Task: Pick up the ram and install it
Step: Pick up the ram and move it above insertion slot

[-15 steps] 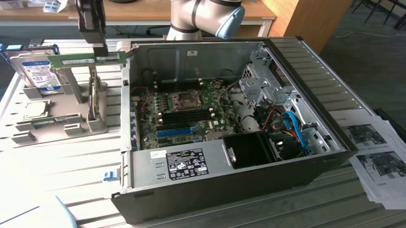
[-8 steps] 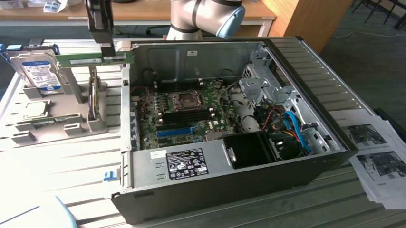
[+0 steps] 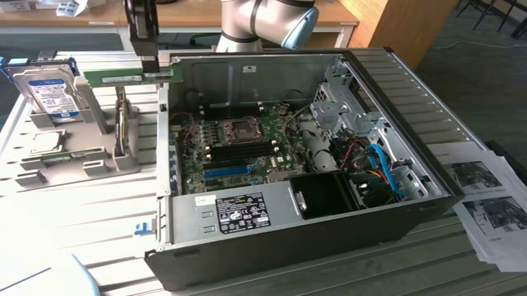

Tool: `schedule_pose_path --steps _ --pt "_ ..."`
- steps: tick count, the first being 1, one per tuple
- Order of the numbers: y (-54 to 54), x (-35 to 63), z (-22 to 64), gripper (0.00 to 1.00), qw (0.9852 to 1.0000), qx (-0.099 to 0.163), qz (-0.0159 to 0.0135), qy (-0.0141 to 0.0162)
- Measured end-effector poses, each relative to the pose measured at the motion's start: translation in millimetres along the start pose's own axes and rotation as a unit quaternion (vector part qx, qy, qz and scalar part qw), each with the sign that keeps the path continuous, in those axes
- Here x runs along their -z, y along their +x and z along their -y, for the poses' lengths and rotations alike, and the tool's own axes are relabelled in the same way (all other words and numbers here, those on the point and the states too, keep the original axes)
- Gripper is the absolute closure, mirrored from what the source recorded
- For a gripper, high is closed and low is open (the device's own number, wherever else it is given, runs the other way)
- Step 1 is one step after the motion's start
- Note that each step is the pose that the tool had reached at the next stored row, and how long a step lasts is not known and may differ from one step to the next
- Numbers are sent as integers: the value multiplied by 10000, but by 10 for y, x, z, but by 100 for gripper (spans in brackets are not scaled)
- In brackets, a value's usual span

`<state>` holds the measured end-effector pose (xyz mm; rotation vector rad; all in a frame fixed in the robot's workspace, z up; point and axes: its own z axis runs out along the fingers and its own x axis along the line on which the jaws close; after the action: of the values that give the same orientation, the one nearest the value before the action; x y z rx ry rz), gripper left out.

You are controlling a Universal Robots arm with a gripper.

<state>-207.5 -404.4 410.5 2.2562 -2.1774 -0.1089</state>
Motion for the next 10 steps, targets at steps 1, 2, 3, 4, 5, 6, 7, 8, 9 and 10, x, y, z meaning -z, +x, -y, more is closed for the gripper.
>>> schedule_pose_path --steps 1,2,3,4,5,6,7,8,9,10 --pt "1 1 18 89 10000 0 0 0" --pt "2 2 37 89 10000 0 0 0" --pt "2 3 55 89 10000 0 0 0" --pt "3 4 75 89 10000 0 0 -1" --pt "4 5 95 89 10000 0 0 -1" --pt "5 6 116 89 10000 0 0 -2" --pt "6 7 136 89 10000 0 0 -2" --pt "6 9 155 89 10000 -1 0 -4" --pt "7 9 176 89 10000 0 0 -4" --pt "8 10 196 89 10000 0 0 -4"
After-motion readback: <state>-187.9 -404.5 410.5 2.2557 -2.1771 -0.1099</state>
